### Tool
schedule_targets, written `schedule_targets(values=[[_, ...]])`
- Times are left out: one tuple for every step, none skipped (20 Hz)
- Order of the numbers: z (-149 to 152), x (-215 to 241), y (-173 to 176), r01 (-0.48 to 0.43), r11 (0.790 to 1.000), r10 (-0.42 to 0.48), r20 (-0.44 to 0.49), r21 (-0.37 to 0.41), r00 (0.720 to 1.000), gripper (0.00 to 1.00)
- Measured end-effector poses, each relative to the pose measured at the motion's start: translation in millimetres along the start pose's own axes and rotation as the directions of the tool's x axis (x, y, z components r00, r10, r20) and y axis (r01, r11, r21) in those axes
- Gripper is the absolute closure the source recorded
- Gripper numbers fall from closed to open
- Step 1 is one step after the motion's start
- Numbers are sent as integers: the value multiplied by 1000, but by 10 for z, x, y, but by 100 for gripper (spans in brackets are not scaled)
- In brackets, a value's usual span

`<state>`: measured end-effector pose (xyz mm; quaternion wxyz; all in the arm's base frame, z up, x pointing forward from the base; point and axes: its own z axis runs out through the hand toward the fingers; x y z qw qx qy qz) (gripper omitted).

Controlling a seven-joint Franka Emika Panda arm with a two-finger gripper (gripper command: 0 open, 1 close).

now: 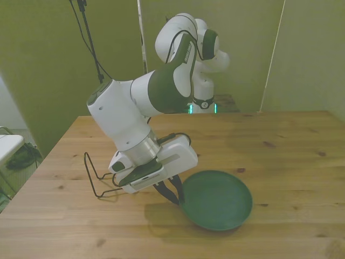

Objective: Unload the plate

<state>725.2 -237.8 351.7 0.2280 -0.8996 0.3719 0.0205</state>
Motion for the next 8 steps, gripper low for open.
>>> schedule_targets(values=[[-50,-8,-26,7,1000,-7,-8,2,1000,0],[-133,-30,-62,18,1000,-17,-19,3,1000,0],[-249,-65,-108,30,1000,-30,-33,0,999,0],[-394,-118,-161,44,999,-44,-49,-7,998,0],[-555,-189,-214,58,998,-59,-63,-19,996,0],[-729,-285,-266,73,996,-76,-74,-43,994,0],[-902,-393,-312,85,994,-92,-87,-72,992,0],[-1065,-509,-353,95,990,-106,-101,-102,989,0]])
